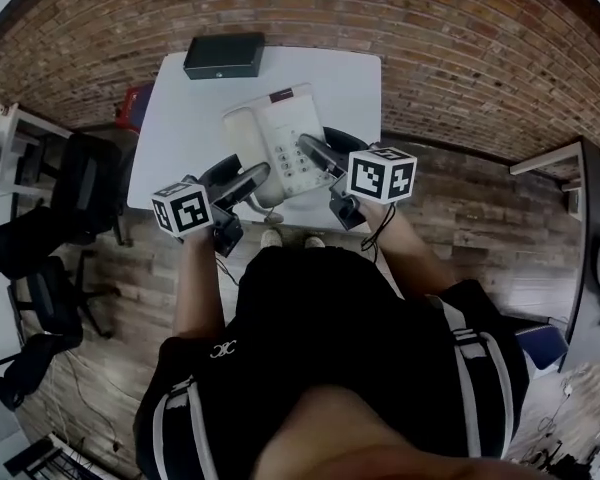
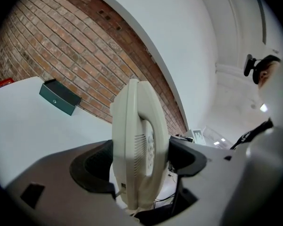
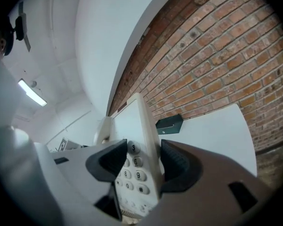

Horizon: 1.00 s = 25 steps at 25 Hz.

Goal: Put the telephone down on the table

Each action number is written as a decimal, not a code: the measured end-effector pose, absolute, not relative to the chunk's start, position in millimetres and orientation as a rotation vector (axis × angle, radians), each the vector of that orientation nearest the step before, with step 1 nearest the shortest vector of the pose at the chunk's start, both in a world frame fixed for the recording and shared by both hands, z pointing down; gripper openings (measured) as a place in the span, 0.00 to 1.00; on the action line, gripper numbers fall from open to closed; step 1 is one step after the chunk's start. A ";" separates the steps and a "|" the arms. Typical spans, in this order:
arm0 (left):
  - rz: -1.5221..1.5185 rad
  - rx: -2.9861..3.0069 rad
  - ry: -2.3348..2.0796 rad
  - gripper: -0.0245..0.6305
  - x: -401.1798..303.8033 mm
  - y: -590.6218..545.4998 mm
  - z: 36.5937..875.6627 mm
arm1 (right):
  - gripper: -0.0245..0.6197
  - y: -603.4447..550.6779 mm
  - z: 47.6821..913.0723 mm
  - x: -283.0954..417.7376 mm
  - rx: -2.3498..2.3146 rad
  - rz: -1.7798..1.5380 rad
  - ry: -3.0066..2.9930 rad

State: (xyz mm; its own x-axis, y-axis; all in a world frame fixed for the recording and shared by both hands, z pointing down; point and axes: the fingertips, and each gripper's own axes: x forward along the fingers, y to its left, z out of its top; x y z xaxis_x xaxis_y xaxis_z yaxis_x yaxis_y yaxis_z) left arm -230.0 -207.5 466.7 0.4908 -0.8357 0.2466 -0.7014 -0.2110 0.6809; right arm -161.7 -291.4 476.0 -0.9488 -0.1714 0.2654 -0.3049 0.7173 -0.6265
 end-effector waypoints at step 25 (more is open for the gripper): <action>-0.012 1.923 -0.754 0.60 -232.4 -320.5 577.4 | 0.35 -370.7 587.4 -136.2 0.923 1.312 -2.442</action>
